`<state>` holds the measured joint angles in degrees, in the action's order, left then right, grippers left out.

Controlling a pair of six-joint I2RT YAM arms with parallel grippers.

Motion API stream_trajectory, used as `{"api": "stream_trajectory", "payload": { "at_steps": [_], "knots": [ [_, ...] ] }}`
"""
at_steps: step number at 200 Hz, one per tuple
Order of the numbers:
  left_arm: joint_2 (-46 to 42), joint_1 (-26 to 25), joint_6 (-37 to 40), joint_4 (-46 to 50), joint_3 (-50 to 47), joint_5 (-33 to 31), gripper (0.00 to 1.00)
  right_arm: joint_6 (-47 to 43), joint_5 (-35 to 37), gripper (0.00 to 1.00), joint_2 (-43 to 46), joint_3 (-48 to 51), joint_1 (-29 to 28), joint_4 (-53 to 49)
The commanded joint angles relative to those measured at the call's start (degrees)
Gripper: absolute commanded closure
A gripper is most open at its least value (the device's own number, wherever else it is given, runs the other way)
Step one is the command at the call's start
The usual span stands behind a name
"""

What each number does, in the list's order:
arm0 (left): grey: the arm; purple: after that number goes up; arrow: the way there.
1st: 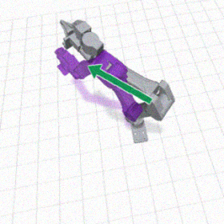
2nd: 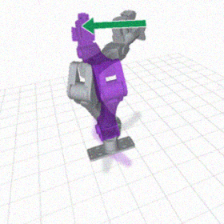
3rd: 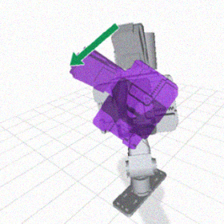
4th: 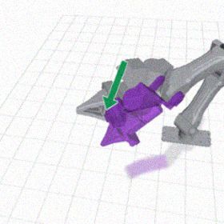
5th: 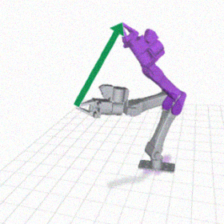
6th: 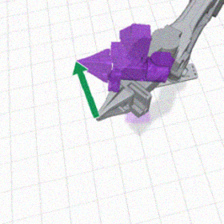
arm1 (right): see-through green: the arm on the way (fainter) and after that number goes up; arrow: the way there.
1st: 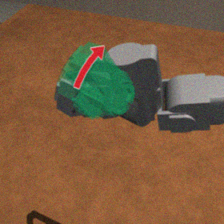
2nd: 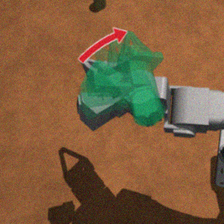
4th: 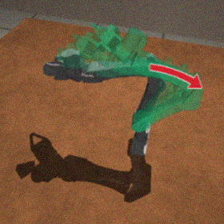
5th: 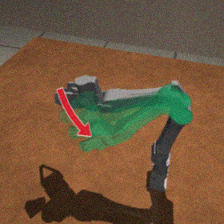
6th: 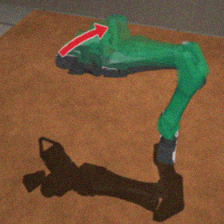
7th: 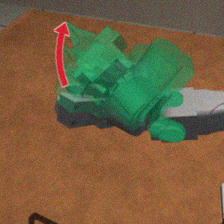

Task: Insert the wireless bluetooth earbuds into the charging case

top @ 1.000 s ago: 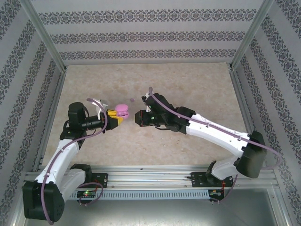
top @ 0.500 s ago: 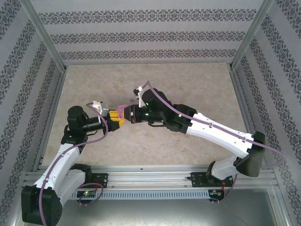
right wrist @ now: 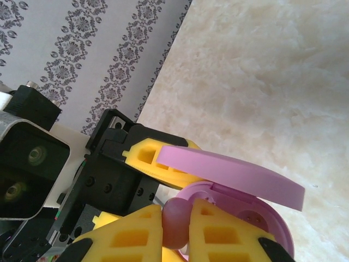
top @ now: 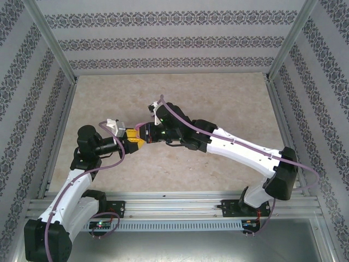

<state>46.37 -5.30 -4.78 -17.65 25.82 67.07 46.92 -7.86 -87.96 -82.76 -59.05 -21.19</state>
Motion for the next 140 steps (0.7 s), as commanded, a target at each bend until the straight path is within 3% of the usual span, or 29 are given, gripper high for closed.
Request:
{"api": "stream_trajectory", "payload": {
  "at_steps": [1, 86, 140],
  "knots": [
    [-0.94, -0.93, 0.21, -3.30, -0.18, 0.43, 0.77, -1.06, -0.73, 0.87, -0.99, -1.73, -0.44, -0.34],
    [-0.91, -0.86, 0.56, -3.10, -0.25, 0.12, 0.77, -0.96, -1.74, 0.86, -3.18, -1.95, -1.42, -1.39],
    [-1.60, -0.87, 0.82, -2.65, -0.34, -0.10, 0.76, -1.48, 1.13, 0.81, -3.54, -1.76, -1.68, -4.45]
  ]
}}
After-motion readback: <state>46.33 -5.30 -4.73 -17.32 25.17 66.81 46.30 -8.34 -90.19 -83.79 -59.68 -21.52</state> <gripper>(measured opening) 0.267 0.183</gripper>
